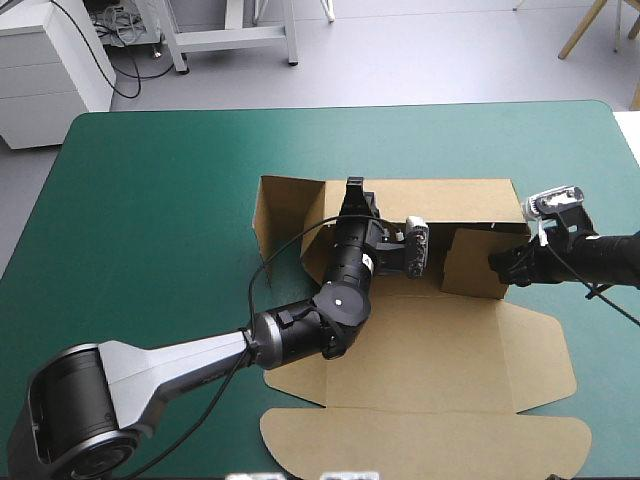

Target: Fold the box

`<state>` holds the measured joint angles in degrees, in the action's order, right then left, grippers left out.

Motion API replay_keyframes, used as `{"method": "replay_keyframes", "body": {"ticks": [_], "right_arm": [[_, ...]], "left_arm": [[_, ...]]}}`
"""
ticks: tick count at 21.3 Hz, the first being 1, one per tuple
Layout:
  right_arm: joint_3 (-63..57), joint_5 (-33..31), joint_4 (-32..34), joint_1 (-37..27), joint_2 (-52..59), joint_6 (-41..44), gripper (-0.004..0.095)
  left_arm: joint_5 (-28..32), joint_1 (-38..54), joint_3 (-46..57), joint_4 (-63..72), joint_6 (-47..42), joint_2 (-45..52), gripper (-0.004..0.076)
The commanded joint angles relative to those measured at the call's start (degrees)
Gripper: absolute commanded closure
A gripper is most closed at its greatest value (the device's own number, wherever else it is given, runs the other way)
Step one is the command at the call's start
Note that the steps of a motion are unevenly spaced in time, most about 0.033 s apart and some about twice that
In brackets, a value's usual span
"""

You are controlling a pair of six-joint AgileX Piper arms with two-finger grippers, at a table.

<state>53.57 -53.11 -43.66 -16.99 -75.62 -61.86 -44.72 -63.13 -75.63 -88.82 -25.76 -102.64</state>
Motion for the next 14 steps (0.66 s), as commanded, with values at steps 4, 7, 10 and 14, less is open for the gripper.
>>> {"method": "replay_keyframes", "body": {"ticks": [4,7,10,14], "right_arm": [[-5.2,6.1,-15.5,-0.4,1.3,-16.8,0.0572],[-5.2,6.6,-19.1,1.0,1.3,-25.3,0.0704],[-5.2,7.9,-19.6,3.0,1.3,-25.0,0.0856],[-5.2,8.6,-18.2,4.1,1.3,-24.2,0.0905]], "left_arm": [[-0.3,0.0,-0.9,0.9,-0.6,2.8,0.0734],[0.2,0.0,-0.9,0.9,-0.6,2.8,0.0734],[0.1,0.0,-0.9,0.9,-0.6,2.8,0.0734],[0.1,0.0,-0.9,0.9,-0.6,2.8,0.0734]]}}
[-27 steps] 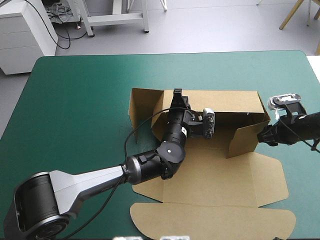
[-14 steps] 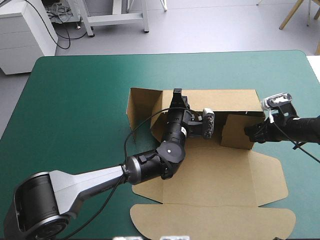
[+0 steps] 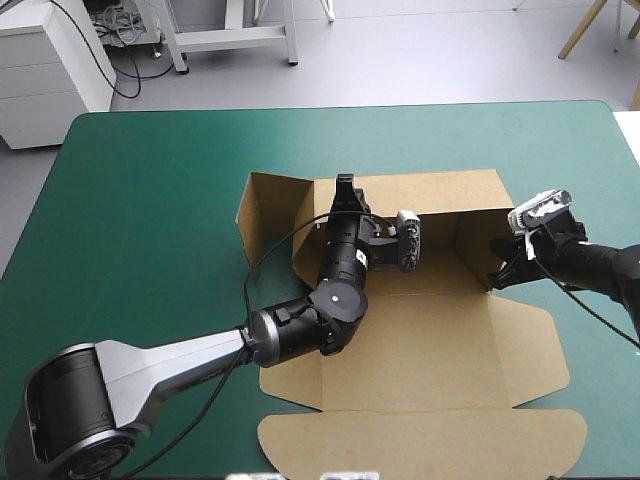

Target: Fold the box

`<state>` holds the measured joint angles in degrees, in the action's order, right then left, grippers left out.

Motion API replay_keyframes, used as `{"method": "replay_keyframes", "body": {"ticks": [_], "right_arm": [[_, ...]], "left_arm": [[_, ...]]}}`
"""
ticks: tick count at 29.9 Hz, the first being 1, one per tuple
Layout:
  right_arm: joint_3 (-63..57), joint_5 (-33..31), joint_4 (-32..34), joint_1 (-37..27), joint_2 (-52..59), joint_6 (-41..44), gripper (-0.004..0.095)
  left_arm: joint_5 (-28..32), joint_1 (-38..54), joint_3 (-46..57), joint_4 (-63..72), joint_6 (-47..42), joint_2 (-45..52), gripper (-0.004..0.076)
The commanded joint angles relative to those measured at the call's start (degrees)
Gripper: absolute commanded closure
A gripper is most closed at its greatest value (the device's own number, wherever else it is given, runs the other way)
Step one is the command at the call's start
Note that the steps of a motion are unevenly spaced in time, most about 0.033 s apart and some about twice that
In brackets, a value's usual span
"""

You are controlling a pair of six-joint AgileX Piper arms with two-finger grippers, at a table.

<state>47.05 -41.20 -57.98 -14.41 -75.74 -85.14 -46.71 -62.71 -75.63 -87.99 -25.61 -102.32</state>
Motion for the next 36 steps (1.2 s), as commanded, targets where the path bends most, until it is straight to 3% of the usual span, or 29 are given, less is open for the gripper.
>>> {"method": "replay_keyframes", "body": {"ticks": [1,9,12,15,19,22,31,36], "right_arm": [[1.4,-2.9,-3.4,1.7,1.4,0.1,0.0905],[1.4,-1.9,-1.7,2.6,1.4,4.5,0.0905],[1.4,-1.4,-0.7,2.6,1.4,5.9,0.0905],[1.4,-1.1,-0.6,2.6,1.4,5.9,0.0907],[1.4,-1.0,-0.6,2.6,1.4,7.2,0.0907],[1.4,-1.0,0.0,2.6,1.4,8.2,0.0907],[1.8,-0.7,2.3,2.6,1.4,14.0,0.0907],[4.3,-1.7,8.1,2.6,1.4,26.5,0.0907]], "left_arm": [[2.1,-0.4,-0.9,0.1,-0.7,2.4,0.0734],[2.2,-0.4,-0.9,-0.1,-1.0,2.4,0.0732],[2.1,-0.4,-0.9,-0.7,-1.0,2.4,0.0687],[2.2,-0.4,-0.9,-3.5,-1.4,2.4,0.0550],[2.3,-0.4,-0.9,-9.0,-4.3,2.4,0.0291],[2.9,-0.4,-0.9,-10.2,-7.7,2.4,0.0198],[2.5,-2.6,-1.6,-16.0,-10.3,2.7,0.0199],[0.2,-6.2,-3.1,-16.0,-10.3,2.7,0.0199]]}}
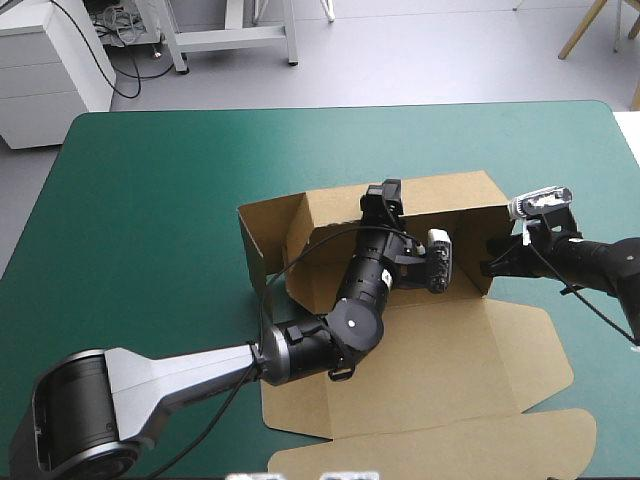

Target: Fold the box

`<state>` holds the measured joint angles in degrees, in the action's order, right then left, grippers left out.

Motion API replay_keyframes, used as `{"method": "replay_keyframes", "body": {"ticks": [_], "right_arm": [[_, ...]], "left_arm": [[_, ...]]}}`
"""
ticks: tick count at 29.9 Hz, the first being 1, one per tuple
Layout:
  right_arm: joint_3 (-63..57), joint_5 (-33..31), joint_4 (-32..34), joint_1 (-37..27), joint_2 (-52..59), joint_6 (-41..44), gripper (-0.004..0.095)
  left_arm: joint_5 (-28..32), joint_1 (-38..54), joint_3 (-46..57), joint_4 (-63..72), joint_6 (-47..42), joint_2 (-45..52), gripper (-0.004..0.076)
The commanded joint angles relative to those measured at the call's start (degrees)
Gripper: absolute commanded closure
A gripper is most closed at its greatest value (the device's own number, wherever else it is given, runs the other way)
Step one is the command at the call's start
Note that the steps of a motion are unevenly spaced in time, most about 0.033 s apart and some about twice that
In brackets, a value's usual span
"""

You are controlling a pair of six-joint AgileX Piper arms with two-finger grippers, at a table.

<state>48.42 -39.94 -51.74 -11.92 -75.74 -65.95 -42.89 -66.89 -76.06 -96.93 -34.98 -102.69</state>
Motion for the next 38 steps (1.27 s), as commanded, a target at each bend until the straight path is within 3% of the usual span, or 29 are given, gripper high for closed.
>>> {"method": "replay_keyframes", "body": {"ticks": [1,6,13,18,24,25,33,38], "right_arm": [[3.8,-3.1,4.0,0.1,1.4,9.6,0.0907],[7.8,-4.8,10.6,0.1,1.4,18.5,0.0907],[15.2,-13.3,12.5,0.1,1.4,28.7,0.0907],[22.6,-21.0,18.6,0.2,-0.2,37.0,0.0907],[29.9,-28.5,18.8,0.3,-5.2,40.7,0.0907],[30.8,-29.0,18.9,0.3,-6.5,41.2,0.0907],[37.4,-29.0,23.8,5.7,-16.5,45.4,0.0907],[44.0,-24.7,24.4,10.3,-23.1,46.4,0.0908]], "left_arm": [[-4.7,-3.0,-3.2,-7.1,-1.0,3.0,0.0199],[-9.3,-6.7,-7.4,-7.2,2.3,3.2,0.0199],[-10.0,-8.4,-15.9,-7.2,6.5,6.3,0.0241],[-10.2,-7.5,-23.4,-7.1,11.6,8.9,0.0391],[-10.5,1.2,-30.1,-4.3,12.8,9.8,0.0706],[-10.9,3.1,-31.1,-2.5,12.9,9.9,0.0732],[-15.8,21.7,-35.9,27.8,17.5,10.2,0.0725],[-18.4,34.8,-35.9,52.8,22.7,11.9,0.0725]]}}
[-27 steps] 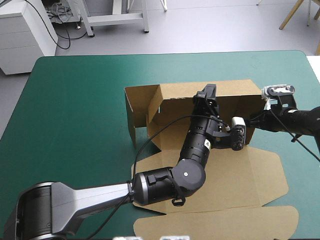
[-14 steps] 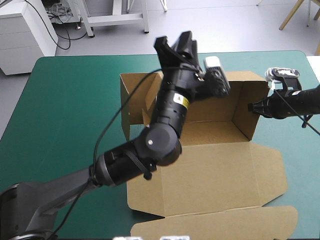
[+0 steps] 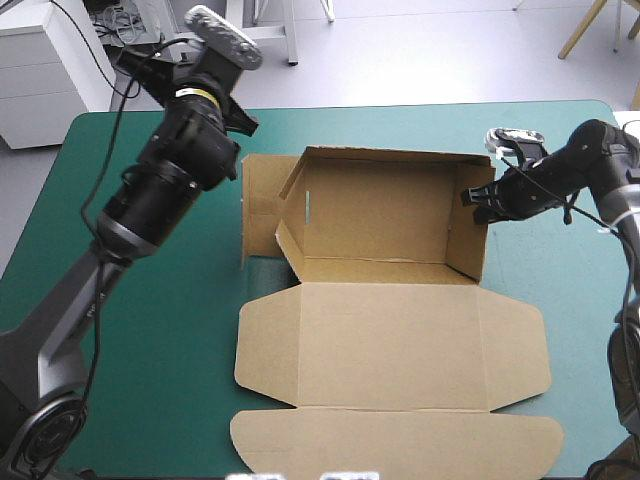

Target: Fold the box

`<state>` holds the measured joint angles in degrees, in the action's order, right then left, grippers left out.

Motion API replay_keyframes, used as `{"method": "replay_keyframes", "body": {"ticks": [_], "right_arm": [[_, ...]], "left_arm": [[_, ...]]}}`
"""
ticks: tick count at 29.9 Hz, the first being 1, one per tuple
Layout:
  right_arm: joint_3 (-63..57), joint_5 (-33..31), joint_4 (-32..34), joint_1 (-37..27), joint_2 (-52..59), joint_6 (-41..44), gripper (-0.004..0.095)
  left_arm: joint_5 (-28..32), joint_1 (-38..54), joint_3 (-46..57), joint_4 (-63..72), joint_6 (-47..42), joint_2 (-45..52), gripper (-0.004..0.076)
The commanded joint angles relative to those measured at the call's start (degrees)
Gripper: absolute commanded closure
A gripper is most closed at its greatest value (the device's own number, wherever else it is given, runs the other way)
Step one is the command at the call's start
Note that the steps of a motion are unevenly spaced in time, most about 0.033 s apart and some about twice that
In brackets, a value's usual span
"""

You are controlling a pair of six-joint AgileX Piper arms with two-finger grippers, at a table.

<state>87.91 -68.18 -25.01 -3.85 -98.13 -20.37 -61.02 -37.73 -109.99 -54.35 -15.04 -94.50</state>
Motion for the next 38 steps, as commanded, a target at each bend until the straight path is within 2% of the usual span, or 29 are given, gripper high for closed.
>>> {"method": "replay_keyframes", "body": {"ticks": [1,4,7,10,11,14,17,25,31,38], "right_arm": [[5.9,4.8,-2.3,3.0,-1.9,1.1,0.0907],[9.4,6.6,-0.7,5.1,-5.0,1.8,0.0907],[12.3,7.0,3.7,7.5,-7.7,3.6,0.0875],[13.3,8.5,9.0,9.5,-9.1,5.6,0.0752],[13.5,9.5,10.1,10.0,-9.2,6.7,0.0669],[14.4,11.6,8.7,10.5,-9.2,7.0,0.0479],[17.3,10.5,9.2,10.5,-9.0,7.0,0.0377],[31.5,-0.8,15.5,10.5,-8.9,6.9,0.0364],[33.4,-0.2,15.6,10.5,-7.9,6.9,0.0372],[25.3,2.3,17.3,10.5,-8.0,6.9,0.0396]], "left_arm": [[-1.7,7.7,-2.0,14.5,4.4,4.0,0.0725],[-6.6,13.9,-2.0,28.1,10.1,4.3,0.0725],[-9.5,19.0,-2.0,35.4,13.4,4.3,0.0725],[-9.7,23.5,-2.0,42.5,14.3,4.3,0.0725],[-9.9,25.2,-2.0,45.5,15.5,4.3,0.0725],[-10.9,29.5,-2.0,52.0,17.2,4.2,0.0725],[-11.5,33.2,-1.8,54.0,17.2,3.9,0.0725],[-11.5,39.6,2.6,61.1,17.8,3.9,0.0725],[-11.6,41.1,8.4,61.7,18.5,3.9,0.0725],[-11.5,41.1,12.9,67.9,21.4,3.9,0.0726]]}}
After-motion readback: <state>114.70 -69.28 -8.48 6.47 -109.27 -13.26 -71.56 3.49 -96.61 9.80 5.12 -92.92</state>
